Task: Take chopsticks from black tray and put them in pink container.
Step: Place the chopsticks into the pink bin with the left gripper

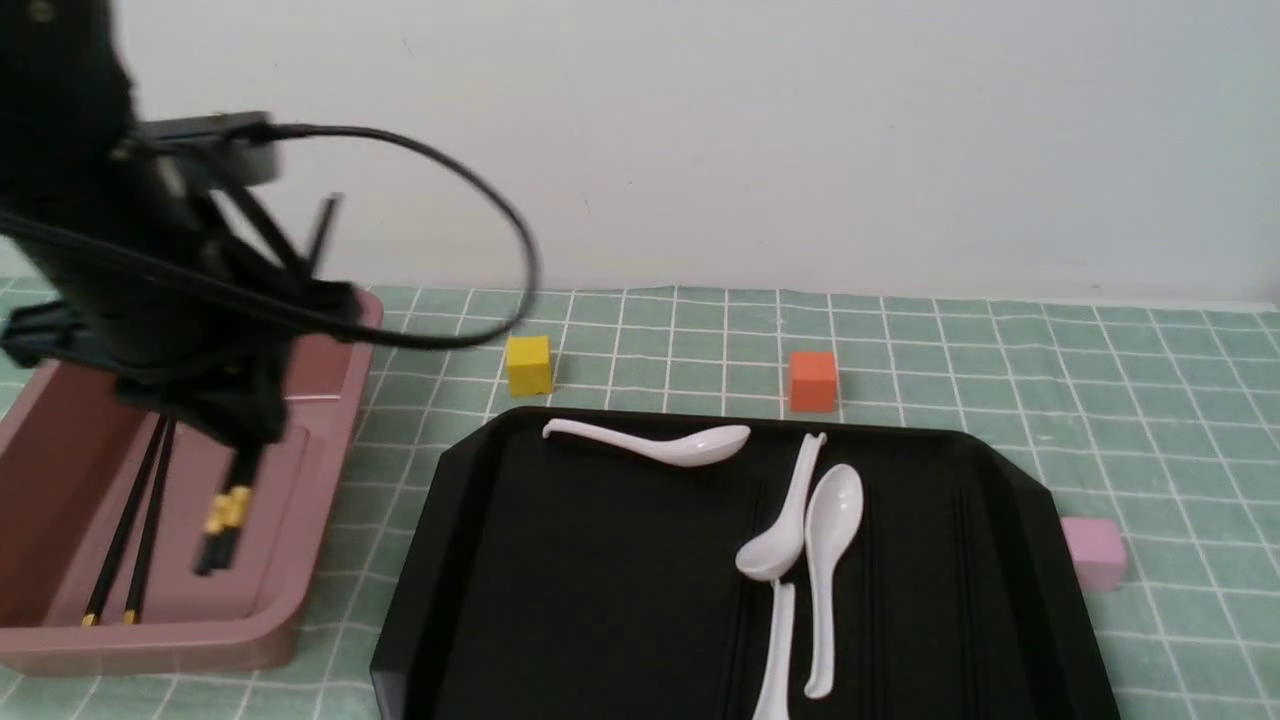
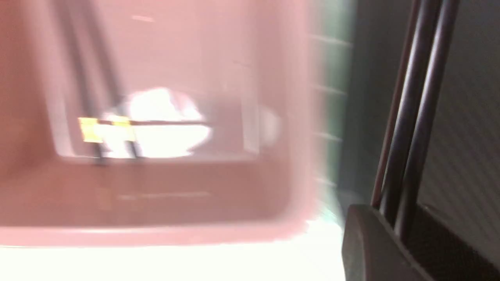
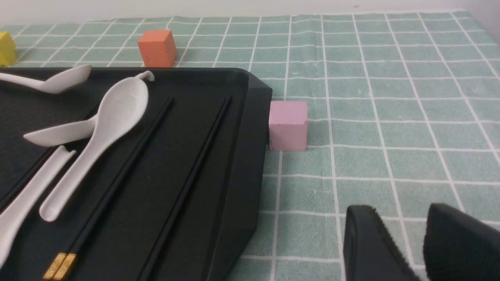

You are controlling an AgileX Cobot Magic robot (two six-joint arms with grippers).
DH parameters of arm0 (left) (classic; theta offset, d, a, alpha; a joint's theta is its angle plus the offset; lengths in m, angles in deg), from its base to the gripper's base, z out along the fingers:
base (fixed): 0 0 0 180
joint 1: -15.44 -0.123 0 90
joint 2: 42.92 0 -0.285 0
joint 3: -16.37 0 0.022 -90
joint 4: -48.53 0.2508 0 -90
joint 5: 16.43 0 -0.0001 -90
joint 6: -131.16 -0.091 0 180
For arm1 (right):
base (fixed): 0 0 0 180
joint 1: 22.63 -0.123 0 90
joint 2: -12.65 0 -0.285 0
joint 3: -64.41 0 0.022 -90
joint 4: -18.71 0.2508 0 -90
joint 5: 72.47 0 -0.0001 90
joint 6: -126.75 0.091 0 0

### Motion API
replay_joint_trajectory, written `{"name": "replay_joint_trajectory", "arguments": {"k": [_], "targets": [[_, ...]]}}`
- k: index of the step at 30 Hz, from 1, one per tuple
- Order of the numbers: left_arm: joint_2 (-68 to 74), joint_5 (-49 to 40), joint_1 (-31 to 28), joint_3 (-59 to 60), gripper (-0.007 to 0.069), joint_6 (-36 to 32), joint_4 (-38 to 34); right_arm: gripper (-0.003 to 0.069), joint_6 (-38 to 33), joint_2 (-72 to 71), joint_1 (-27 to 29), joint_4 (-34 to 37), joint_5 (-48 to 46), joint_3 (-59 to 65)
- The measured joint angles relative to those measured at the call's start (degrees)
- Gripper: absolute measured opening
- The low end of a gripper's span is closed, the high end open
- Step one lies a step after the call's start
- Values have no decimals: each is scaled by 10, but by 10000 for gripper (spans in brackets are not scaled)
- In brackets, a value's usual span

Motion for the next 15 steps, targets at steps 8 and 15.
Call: {"name": "replay_joint_trajectory", "arguments": {"k": [8,15], "targets": [[74,131,-116,39,113,-7,7,240,0,0,0,0,0,0],[179,190,-124,45,113,-8,29,240,0,0,0,0,0,0]]}}
